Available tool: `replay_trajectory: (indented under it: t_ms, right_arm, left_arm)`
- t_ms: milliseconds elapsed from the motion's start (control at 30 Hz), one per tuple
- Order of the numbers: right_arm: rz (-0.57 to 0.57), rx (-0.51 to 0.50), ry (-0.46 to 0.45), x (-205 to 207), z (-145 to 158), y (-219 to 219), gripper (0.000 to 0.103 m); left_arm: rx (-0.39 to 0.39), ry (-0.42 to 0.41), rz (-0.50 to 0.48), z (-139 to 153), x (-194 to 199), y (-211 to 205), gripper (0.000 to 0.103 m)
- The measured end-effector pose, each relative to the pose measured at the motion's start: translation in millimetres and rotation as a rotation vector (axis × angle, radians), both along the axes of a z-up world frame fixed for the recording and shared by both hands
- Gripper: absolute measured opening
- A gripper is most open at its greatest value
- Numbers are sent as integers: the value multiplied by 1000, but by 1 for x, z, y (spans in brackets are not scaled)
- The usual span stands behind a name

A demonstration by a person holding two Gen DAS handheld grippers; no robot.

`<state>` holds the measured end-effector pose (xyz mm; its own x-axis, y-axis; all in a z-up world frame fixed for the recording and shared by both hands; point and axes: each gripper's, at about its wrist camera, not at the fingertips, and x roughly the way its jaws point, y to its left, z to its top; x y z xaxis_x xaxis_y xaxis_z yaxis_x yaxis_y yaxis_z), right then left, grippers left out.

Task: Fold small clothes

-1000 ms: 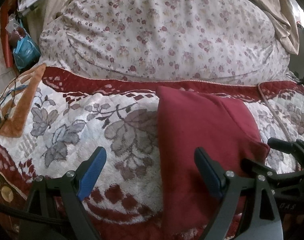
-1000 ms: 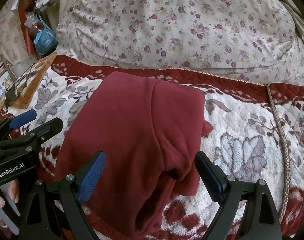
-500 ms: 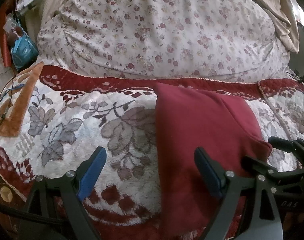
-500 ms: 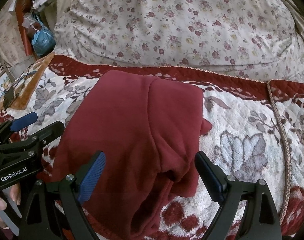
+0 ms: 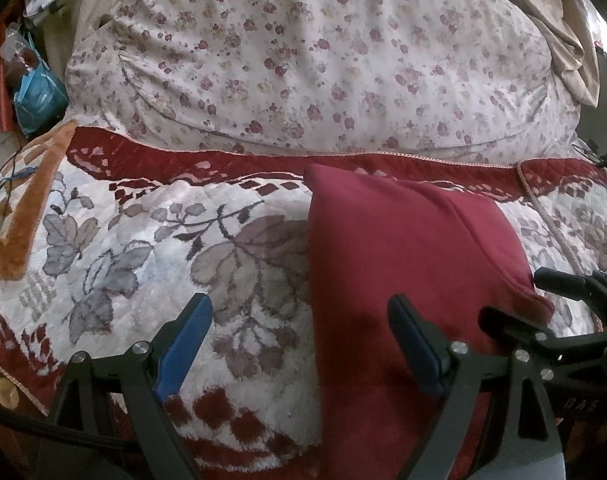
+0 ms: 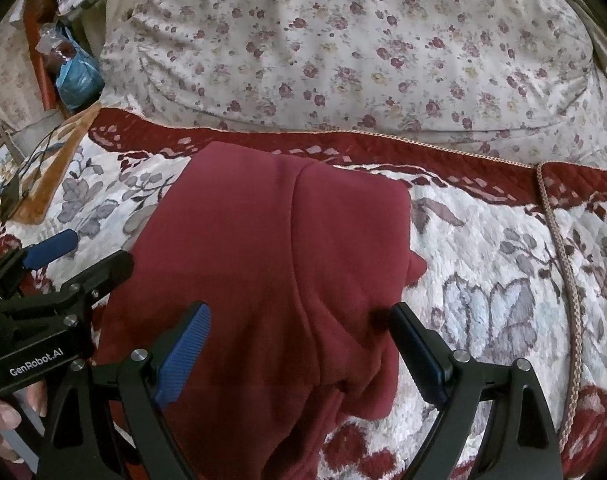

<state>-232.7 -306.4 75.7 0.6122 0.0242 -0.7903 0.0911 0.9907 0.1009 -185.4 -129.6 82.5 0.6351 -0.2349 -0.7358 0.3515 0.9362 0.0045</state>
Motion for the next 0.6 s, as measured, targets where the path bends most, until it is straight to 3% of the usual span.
replay_trajectory:
  t_ms: [600]
  right_arm:
    - [-9,11,8,21,-1,-5,94]
  left_arm:
    - [-19,14,-2,-6,33,6,88]
